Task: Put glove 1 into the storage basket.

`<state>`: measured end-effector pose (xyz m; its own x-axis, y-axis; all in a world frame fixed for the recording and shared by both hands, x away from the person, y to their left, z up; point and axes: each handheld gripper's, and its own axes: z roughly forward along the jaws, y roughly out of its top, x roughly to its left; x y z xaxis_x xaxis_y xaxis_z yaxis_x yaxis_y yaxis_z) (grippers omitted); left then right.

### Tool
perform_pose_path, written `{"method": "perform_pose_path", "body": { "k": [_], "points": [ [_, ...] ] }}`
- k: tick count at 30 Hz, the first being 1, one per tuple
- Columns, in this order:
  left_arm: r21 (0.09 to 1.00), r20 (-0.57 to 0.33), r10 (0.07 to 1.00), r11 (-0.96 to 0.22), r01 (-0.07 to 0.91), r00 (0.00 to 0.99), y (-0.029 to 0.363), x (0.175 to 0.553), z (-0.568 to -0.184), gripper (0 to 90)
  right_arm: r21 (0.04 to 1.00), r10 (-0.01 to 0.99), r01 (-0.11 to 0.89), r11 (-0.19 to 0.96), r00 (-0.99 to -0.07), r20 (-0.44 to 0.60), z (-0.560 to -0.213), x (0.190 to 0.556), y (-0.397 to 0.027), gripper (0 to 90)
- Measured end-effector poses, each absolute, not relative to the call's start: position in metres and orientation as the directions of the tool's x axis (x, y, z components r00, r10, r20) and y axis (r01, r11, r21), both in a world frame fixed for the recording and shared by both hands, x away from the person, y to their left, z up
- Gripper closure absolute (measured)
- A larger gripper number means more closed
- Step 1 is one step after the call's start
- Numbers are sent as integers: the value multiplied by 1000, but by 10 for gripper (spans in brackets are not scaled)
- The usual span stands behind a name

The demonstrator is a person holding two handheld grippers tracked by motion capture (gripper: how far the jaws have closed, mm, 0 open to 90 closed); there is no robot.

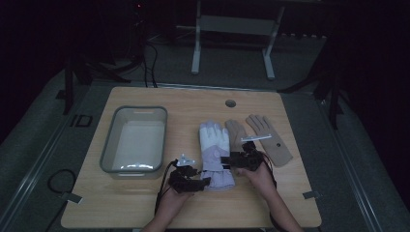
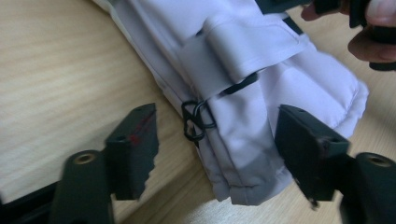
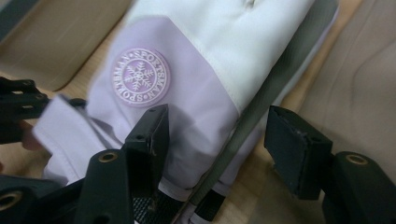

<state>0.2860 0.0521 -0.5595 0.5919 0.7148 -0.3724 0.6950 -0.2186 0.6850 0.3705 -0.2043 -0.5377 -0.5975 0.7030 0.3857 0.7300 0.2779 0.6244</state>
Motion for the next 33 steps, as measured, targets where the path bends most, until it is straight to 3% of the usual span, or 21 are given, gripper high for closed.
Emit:
{"method": "perform_pose_path", "body": {
  "k": [3,7,10,13,20,33],
  "points": [
    [673,-404,682,-229,703,609,53,290,-563,401,605,693,743,285,-596,406,-546,373,-204,432],
    [662,-418,651,-259,704,633,51,295,-564,503,605,666,732,314,-624,409,-549,374,-202,574],
    [653,-421,646,-271,707,637,51,296,-563,548,630,683,674,385,-668,297,-543,366,-194,706],
    [647,-422,645,-278,710,637,50,296,-561,604,638,706,626,448,-686,176,-538,359,-183,769],
    [636,-407,651,-301,710,641,48,297,-555,749,662,729,604,445,-673,124,-536,352,-178,813],
    [665,-359,586,-385,639,727,54,313,-514,775,715,750,586,381,-648,132,-502,351,-182,822]
  ]
}}
